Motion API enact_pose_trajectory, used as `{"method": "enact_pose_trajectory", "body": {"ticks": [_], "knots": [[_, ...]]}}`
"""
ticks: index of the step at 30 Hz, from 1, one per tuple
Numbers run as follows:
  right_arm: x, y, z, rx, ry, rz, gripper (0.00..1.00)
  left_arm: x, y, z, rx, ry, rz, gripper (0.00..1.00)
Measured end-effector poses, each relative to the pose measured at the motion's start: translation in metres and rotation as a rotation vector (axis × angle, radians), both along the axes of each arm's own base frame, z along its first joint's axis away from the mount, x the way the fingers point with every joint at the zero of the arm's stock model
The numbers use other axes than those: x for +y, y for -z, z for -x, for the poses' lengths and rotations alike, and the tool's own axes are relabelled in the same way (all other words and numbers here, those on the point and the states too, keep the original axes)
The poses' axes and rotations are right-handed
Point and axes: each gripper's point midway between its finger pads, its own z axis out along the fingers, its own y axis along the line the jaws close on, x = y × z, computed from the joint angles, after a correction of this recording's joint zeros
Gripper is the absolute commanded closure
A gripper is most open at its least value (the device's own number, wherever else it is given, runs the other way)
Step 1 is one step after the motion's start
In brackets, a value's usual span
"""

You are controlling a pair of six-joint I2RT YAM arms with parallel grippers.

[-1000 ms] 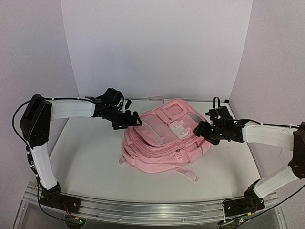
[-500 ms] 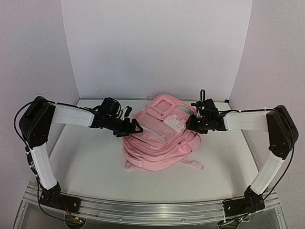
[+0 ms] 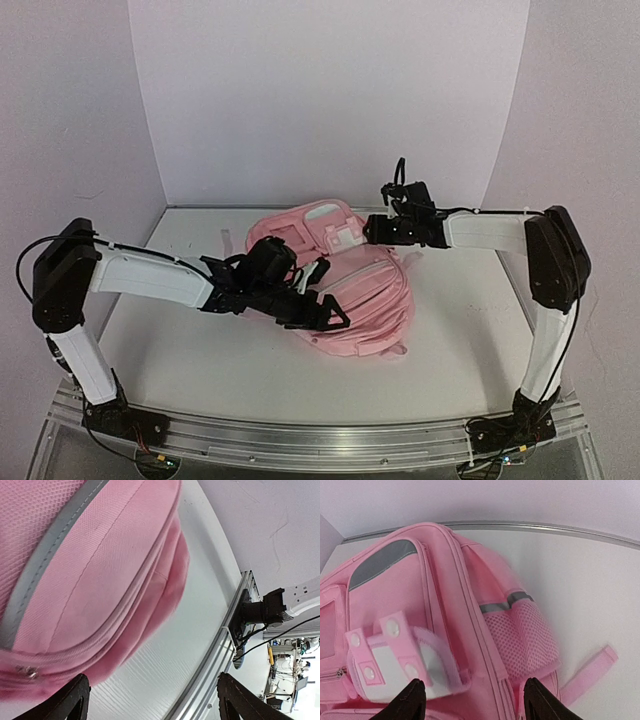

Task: Pack the student bag
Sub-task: Zip the student bag at the center of the board.

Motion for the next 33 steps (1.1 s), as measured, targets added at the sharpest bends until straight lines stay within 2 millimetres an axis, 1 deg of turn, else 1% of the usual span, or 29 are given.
{"method": "enact_pose_trajectory", "body": {"ticks": [1, 3, 5, 7, 9, 11, 12, 13, 14, 16, 18, 19, 21, 22, 24, 26, 28, 30, 33], "knots": [[0.004, -0.004, 0.006, -0.001, -0.021, 0.015, 0.30, 0.004, -0.008, 0.003, -0.006, -0.008, 0.011, 0.09], [0.007, -0.019, 0.017, -0.013, -0.052, 0.034, 0.29, 0.015, -0.028, -0.001, -0.030, -0.052, 0.029, 0.08], [0.009, -0.046, 0.031, -0.043, -0.082, 0.032, 0.30, 0.029, -0.050, -0.010, -0.056, -0.115, 0.041, 0.07], [0.009, -0.082, 0.045, -0.090, -0.103, 0.003, 0.32, 0.044, -0.068, -0.019, -0.073, -0.177, 0.053, 0.07], [0.008, -0.119, 0.061, -0.142, -0.115, -0.042, 0.34, 0.061, -0.079, -0.031, -0.064, -0.250, 0.059, 0.07], [0.007, -0.148, 0.077, -0.176, -0.114, -0.100, 0.35, 0.081, -0.077, -0.046, -0.041, -0.331, 0.054, 0.07], [0.008, -0.158, 0.087, -0.180, -0.114, -0.135, 0.36, 0.090, -0.072, -0.051, -0.026, -0.366, 0.047, 0.07], [0.010, -0.163, 0.097, -0.175, -0.116, -0.172, 0.36, 0.100, -0.065, -0.056, -0.006, -0.403, 0.037, 0.07], [0.014, -0.165, 0.107, -0.161, -0.123, -0.201, 0.37, 0.110, -0.055, -0.060, 0.020, -0.440, 0.022, 0.07], [0.028, -0.154, 0.133, -0.101, -0.141, -0.252, 0.39, 0.124, -0.034, -0.061, 0.070, -0.494, -0.011, 0.08], [0.052, -0.132, 0.162, -0.013, -0.176, -0.282, 0.40, 0.133, -0.017, -0.059, 0.117, -0.528, -0.035, 0.10], [0.062, -0.121, 0.176, 0.028, -0.194, -0.289, 0.41, 0.135, -0.013, -0.058, 0.133, -0.537, -0.040, 0.11], [0.085, -0.096, 0.209, 0.124, -0.233, -0.288, 0.42, 0.132, -0.012, -0.060, 0.144, -0.547, -0.029, 0.13], [0.095, -0.087, 0.223, 0.160, -0.249, -0.287, 0.43, 0.131, -0.013, -0.062, 0.144, -0.550, -0.020, 0.15], [0.110, -0.071, 0.245, 0.218, -0.270, -0.282, 0.45, 0.128, -0.011, -0.065, 0.151, -0.561, -0.010, 0.18], [0.121, -0.057, 0.257, 0.262, -0.271, -0.276, 0.47, 0.126, -0.005, -0.068, 0.158, -0.569, -0.017, 0.19], [0.128, -0.041, 0.263, 0.297, -0.260, -0.261, 0.50, 0.126, 0.002, -0.071, 0.167, -0.582, -0.031, 0.20], [0.132, -0.025, 0.267, 0.324, -0.240, -0.240, 0.53, 0.126, 0.008, -0.074, 0.175, -0.594, -0.044, 0.22], [0.135, 0.001, 0.269, 0.356, -0.196, -0.202, 0.55, 0.124, 0.017, -0.078, 0.187, -0.606, -0.059, 0.24]]}}
